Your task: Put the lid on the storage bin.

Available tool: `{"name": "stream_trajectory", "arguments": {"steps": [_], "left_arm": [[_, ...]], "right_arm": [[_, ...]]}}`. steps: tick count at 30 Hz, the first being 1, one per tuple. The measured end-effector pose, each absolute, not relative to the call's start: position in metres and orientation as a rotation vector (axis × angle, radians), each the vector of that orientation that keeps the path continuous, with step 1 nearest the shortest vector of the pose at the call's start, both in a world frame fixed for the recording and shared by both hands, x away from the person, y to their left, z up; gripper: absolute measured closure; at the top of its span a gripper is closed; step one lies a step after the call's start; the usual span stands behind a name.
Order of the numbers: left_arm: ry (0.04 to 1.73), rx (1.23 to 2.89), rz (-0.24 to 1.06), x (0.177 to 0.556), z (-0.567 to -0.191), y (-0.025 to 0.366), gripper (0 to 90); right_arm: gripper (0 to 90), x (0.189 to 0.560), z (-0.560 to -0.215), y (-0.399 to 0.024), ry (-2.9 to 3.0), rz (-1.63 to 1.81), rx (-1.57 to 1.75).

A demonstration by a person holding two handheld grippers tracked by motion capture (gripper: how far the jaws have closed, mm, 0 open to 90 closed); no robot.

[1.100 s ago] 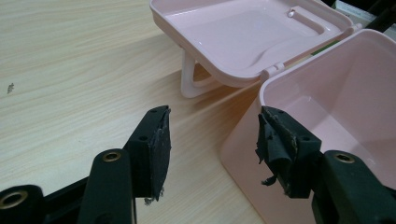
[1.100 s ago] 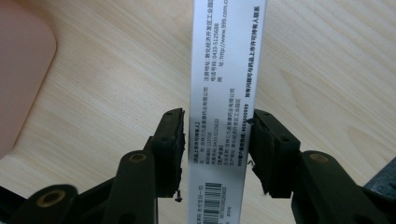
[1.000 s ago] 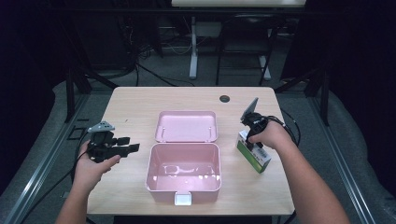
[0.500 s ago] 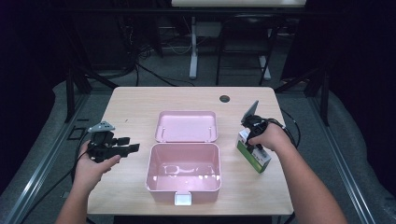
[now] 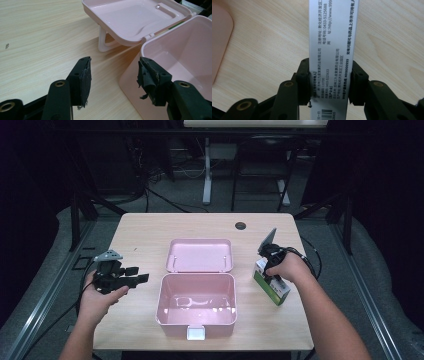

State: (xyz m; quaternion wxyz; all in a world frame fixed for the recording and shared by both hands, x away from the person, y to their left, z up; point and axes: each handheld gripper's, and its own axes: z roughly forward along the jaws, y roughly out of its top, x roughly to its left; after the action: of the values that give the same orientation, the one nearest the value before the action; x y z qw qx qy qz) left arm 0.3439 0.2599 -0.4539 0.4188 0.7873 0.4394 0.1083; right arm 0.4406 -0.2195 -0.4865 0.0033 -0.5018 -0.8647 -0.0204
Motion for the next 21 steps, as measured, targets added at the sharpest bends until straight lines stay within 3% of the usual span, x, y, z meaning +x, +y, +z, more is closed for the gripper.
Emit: {"name": "stream_trajectory", "arguments": {"steps": [21], "left_arm": [[1.106, 1.968, 0.271, 0.343, -0.454, 0.263, 44.0]], "right_arm": [[61.6, 0.439, -0.472, -0.213, -2.739, -0.058, -1.549]]}}
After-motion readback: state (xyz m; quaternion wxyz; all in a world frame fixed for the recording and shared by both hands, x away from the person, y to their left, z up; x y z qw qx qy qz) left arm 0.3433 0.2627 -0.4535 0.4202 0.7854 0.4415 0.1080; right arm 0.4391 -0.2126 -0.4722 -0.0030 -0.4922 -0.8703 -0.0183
